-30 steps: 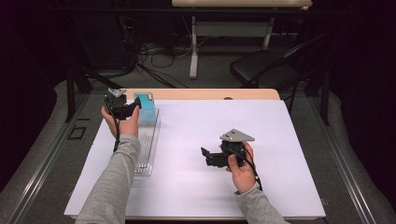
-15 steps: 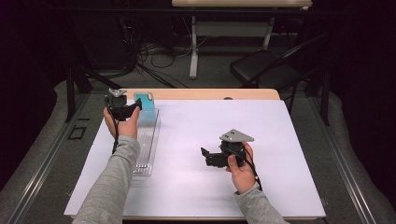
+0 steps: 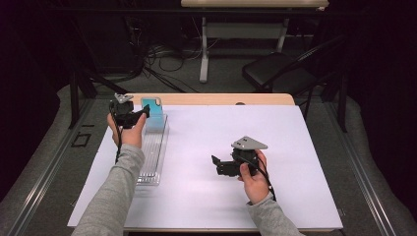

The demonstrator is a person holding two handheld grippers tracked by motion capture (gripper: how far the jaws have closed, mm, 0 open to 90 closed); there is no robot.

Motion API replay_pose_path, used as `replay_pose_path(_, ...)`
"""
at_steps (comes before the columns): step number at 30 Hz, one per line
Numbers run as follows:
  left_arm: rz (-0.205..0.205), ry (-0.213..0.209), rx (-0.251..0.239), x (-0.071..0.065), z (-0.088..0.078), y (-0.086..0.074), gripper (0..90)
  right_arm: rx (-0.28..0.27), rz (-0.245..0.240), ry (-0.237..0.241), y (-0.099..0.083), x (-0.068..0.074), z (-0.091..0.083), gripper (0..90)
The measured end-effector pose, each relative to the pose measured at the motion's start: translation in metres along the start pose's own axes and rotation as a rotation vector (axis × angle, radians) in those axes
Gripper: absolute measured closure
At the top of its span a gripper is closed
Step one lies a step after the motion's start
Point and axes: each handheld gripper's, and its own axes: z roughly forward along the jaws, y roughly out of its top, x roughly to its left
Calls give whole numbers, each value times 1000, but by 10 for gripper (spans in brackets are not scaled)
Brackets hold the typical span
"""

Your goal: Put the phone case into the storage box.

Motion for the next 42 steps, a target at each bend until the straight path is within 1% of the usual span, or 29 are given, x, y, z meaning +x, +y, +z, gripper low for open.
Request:
replay_pose_path(2,-6,-6,5,1,-1,-1,320,1,1,0,0,0,0,55)
replay_pose_path(5,-20,-38,6,1,-2,-3,269,1,1,-1,0,0,0,55)
replay_pose_path(8,-15,-65,2,0,-5,-2,240,3,3,-1,0,1,0,55)
replay_pose_path(10,-28,-90,-1,0,-8,-1,209,3,2,-2,0,1,0,56)
replay_pose_path(11,-32,-114,2,0,-10,-1,206,3,2,-2,0,1,0,56)
replay_pose_path(16,-51,-175,7,1,-17,1,167,3,0,0,0,0,0,55)
replay_pose_path(18,-36,-200,11,0,-20,1,153,0,-3,-1,0,-1,0,55)
replay_pose_path(19,-19,-211,17,-1,-22,2,138,2,3,-1,0,0,0,56)
replay_pose_path(22,2,-242,10,-3,-27,3,87,-3,3,-1,0,-1,-1,55)
replay_pose_path(25,18,-287,-13,-7,-35,5,38,-1,6,0,1,-1,-1,56)
replay_pose_path(27,36,-295,-21,-9,-39,6,1,-3,2,-1,1,-1,-1,55)
replay_pose_path(31,64,-330,-23,-14,-45,9,4,-4,-7,-2,2,-2,-1,55)
replay_pose_path(34,75,-355,-21,-16,-49,10,4,0,-3,8,3,-2,-2,55)
replay_pose_path(38,101,-409,-10,-19,-58,13,4,-1,-3,8,6,-3,-4,54)
replay_pose_path(39,114,-422,-4,-20,-60,13,4,-3,-5,6,7,-3,-5,52)
replay_pose_path(42,140,-449,1,-22,-65,13,4,0,-11,-1,9,-5,-9,37)
